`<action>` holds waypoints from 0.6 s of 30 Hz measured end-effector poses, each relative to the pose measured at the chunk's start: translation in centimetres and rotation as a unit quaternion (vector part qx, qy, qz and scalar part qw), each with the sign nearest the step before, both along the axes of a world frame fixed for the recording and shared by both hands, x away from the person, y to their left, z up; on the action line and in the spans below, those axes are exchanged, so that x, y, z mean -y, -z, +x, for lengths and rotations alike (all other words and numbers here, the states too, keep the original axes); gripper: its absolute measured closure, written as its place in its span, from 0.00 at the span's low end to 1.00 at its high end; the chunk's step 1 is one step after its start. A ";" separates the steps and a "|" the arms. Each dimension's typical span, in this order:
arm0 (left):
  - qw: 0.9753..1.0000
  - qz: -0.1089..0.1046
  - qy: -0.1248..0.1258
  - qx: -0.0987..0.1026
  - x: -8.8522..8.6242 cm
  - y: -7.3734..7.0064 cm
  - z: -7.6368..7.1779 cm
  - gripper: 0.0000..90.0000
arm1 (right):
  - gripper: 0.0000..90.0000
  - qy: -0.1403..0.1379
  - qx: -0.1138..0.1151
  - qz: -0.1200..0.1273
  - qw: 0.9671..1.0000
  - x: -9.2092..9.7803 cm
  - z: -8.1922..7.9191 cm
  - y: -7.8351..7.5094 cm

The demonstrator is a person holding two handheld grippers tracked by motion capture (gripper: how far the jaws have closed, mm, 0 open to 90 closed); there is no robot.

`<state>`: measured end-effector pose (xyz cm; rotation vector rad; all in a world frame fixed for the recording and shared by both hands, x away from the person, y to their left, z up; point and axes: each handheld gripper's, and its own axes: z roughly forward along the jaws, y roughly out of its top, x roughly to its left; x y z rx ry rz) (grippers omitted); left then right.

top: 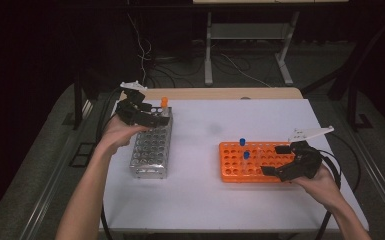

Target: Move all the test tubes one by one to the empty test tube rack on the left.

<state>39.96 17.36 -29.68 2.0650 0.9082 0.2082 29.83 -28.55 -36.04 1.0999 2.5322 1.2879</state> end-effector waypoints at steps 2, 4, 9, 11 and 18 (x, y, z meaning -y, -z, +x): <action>1.000 -0.001 0.000 0.009 0.0 0.0 -1.2 0.00 | 0.01 0.000 -0.002 -0.007 1.000 -0.1 0.3 0.4; 1.000 -0.008 -0.001 0.015 0.0 0.2 -2.2 0.00 | 0.01 -0.001 -0.004 -0.014 1.000 -0.3 0.6 0.8; 0.999 -0.024 -0.001 0.028 -0.1 0.7 -4.4 0.00 | 0.08 -0.003 -0.004 -0.029 1.000 -0.8 1.2 1.5; 0.999 -0.028 0.001 0.032 -0.1 1.1 -5.2 0.00 | 0.16 -0.006 -0.001 -0.032 0.999 -0.9 1.3 1.8; 0.999 -0.034 0.012 0.038 0.3 2.5 -7.6 0.00 | 0.37 -0.006 0.006 -0.048 0.999 -1.0 1.8 2.7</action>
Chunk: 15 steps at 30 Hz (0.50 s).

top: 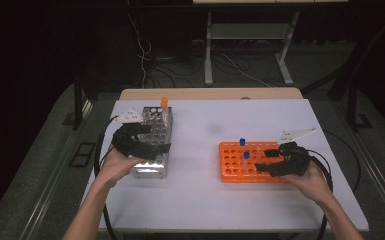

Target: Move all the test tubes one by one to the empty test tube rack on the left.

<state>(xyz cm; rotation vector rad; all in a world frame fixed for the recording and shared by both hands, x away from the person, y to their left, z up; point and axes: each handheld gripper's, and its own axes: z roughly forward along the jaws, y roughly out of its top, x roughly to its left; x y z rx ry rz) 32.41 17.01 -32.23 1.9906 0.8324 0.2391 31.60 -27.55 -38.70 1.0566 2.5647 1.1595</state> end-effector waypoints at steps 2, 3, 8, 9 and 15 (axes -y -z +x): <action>1.000 -0.003 0.005 0.003 0.2 0.4 -0.6 0.00 | 0.42 0.000 0.003 -0.004 1.000 0.0 0.0 0.2; 1.000 -0.001 0.007 0.005 0.3 0.6 -0.8 0.00 | 0.44 -0.001 0.004 -0.005 1.000 0.0 0.0 0.3; 1.000 0.000 0.019 0.010 0.7 1.6 -2.3 0.00 | 0.54 -0.003 0.006 -0.009 1.000 -0.1 0.1 0.8; 1.000 -0.002 0.021 0.010 0.8 1.8 -2.6 0.00 | 0.57 -0.003 0.008 -0.009 1.000 -0.2 0.1 0.9; 0.999 -0.004 0.033 0.009 1.3 3.2 -3.9 0.00 | 0.76 -0.005 0.015 -0.017 1.000 -0.6 0.4 1.2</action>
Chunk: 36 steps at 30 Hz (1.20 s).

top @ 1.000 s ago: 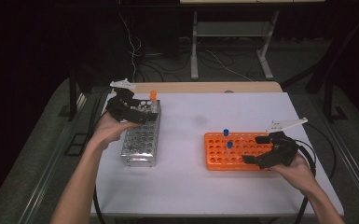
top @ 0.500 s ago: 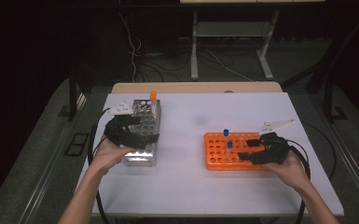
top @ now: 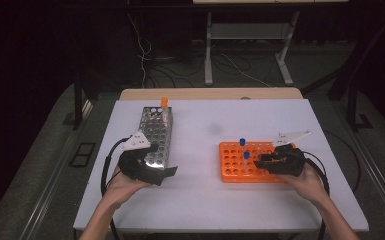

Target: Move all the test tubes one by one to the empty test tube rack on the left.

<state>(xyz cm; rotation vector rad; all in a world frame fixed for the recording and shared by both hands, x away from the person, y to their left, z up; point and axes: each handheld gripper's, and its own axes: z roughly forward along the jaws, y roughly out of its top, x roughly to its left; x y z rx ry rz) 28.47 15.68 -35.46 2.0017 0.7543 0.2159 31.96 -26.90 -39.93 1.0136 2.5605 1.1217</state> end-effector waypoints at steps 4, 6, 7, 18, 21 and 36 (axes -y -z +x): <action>1.000 0.003 0.008 -0.002 0.4 0.7 -0.6 0.00 | 0.83 -0.001 0.003 -0.012 1.000 -0.4 0.0 0.1; 1.000 0.002 0.011 -0.003 0.5 0.9 -0.8 0.00 | 0.83 0.000 0.001 -0.009 1.000 -0.2 0.1 0.1; 1.000 0.001 0.013 -0.003 0.6 0.9 -0.9 0.00 | 0.83 0.000 0.001 -0.008 1.000 -0.2 0.1 0.1; 1.000 0.004 0.026 -0.017 1.0 1.9 -1.5 0.00 | 0.84 0.009 0.004 0.021 1.000 0.6 0.1 -2.0; 0.999 0.005 0.029 -0.019 1.1 2.0 -1.6 0.00 | 0.84 0.012 0.009 0.022 1.000 0.8 0.0 -3.0; 0.998 0.013 0.053 -0.029 1.8 0.7 -1.6 0.00 | 0.84 -0.012 0.032 0.038 0.999 0.6 -1.6 -9.1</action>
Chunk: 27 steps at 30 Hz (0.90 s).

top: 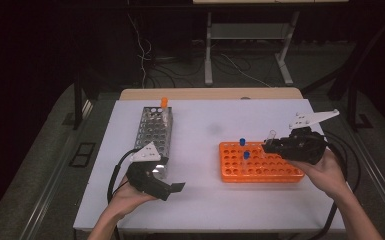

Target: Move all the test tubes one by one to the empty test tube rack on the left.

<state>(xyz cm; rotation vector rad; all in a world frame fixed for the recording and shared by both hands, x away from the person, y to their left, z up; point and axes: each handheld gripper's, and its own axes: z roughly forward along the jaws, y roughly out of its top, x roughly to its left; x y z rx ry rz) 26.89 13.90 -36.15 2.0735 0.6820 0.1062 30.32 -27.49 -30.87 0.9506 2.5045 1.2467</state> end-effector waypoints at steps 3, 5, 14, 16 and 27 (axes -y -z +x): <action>1.000 0.002 0.005 0.003 0.1 -0.5 0.0 0.00 | 0.84 -0.010 0.005 0.000 1.000 -0.6 -0.4 -1.1; 1.000 0.002 0.007 0.003 0.2 -0.9 0.0 0.00 | 0.84 -0.018 0.009 -0.002 1.000 -1.0 -0.6 -1.8; 1.000 0.005 0.017 0.008 0.4 -2.6 0.2 0.00 | 0.84 -0.052 0.016 -0.005 0.998 -3.4 -1.5 -3.8; 1.000 0.006 0.022 0.009 0.6 -3.0 0.2 0.00 | 0.84 -0.062 0.017 -0.005 0.998 -4.0 -1.6 -4.1; 0.998 0.016 0.054 0.018 2.0 -5.4 0.8 0.00 | 0.84 -0.100 0.005 -0.009 0.995 -6.9 -1.6 -4.5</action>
